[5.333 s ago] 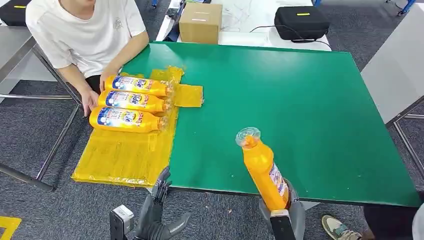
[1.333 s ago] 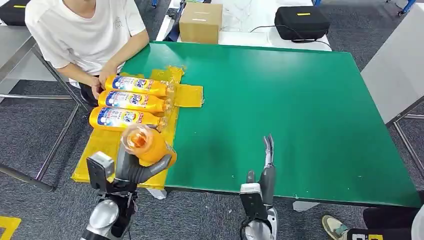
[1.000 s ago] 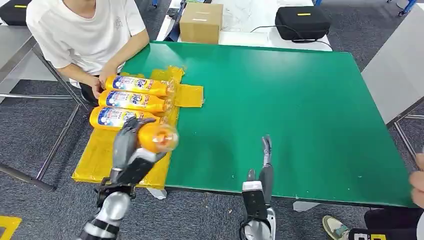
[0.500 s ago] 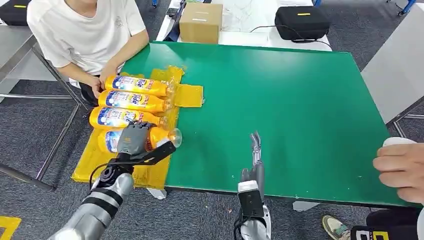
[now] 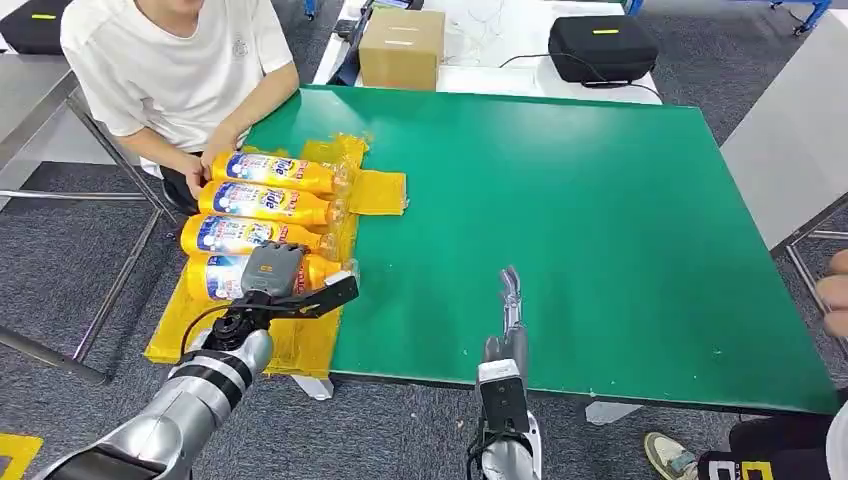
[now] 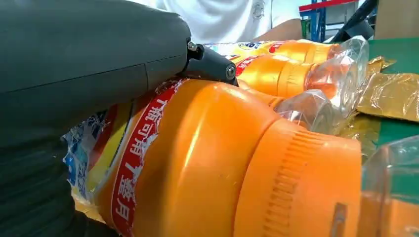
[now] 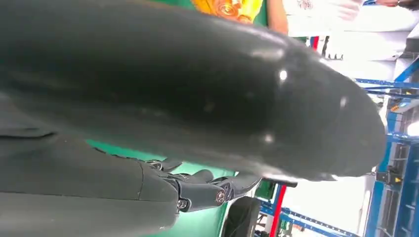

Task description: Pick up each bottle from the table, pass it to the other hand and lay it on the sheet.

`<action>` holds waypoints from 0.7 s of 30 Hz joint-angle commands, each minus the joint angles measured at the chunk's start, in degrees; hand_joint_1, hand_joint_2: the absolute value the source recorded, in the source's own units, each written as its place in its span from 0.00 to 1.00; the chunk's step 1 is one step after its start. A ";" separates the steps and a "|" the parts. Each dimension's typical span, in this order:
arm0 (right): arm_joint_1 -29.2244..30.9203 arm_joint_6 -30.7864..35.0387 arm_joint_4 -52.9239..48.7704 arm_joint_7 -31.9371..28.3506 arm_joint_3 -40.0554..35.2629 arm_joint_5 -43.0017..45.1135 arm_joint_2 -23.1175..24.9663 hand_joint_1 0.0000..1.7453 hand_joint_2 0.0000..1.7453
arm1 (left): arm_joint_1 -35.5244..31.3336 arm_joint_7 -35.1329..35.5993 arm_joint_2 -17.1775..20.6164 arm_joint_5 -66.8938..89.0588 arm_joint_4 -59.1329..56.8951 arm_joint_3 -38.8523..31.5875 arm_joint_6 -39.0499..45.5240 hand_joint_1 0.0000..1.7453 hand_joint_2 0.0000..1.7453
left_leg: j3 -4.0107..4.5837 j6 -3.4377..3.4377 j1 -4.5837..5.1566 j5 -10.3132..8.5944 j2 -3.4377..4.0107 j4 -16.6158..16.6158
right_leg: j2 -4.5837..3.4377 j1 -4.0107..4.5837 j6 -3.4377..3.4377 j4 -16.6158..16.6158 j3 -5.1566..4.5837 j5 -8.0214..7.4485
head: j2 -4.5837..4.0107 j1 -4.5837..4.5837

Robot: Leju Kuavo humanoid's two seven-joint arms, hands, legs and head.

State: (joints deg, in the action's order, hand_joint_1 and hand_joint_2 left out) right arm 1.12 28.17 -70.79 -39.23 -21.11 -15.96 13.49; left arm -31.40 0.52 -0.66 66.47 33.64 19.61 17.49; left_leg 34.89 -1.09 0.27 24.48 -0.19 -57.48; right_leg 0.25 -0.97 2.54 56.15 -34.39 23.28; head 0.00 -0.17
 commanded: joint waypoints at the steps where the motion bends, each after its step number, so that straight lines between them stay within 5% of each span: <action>1: 0.97 -0.46 3.71 -0.27 1.33 0.81 0.10 0.00 0.00 | -1.93 -0.61 -0.31 0.12 -7.17 1.33 -3.23 0.00 1.00 | -0.28 0.08 -0.08 0.05 0.05 0.04 | -0.05 0.08 -0.11 -0.07 0.29 0.02 | 0.00 -0.02; 8: 0.32 0.16 4.56 -0.77 1.23 1.42 -0.39 0.00 0.00 | 3.67 -12.74 -1.55 -12.29 5.96 -0.60 -9.67 0.00 1.00 | -0.45 0.05 -0.03 0.03 0.02 0.08 | -0.03 0.03 -0.07 -0.08 0.45 0.01 | 0.00 -0.02; 13: 0.09 0.50 4.65 -0.77 0.20 1.29 -0.80 0.00 0.00 | 5.98 -13.50 1.23 -21.27 18.11 2.72 -15.42 0.00 1.00 | -0.40 0.06 -0.09 0.11 0.04 -0.02 | -0.05 0.09 -0.08 -0.06 0.46 0.06 | 0.00 -0.02; 21: -0.10 0.32 4.22 -0.77 0.14 0.92 -1.05 0.00 0.00 | 7.02 -14.41 2.20 -26.50 23.49 2.88 -13.07 0.00 1.00 | -0.25 0.12 -0.10 0.12 0.03 -0.02 | -0.04 0.11 -0.14 -0.02 0.29 0.08 | 0.00 -0.02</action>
State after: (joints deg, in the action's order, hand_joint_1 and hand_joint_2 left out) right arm 0.25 28.50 -69.00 -39.91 -20.41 -15.08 13.77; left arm -25.32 -12.66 -0.66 43.67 49.49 20.46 2.23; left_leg 34.87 -1.08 0.28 24.48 -0.20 -57.50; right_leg 0.25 -0.97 2.55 56.14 -34.34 23.28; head 0.00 -0.20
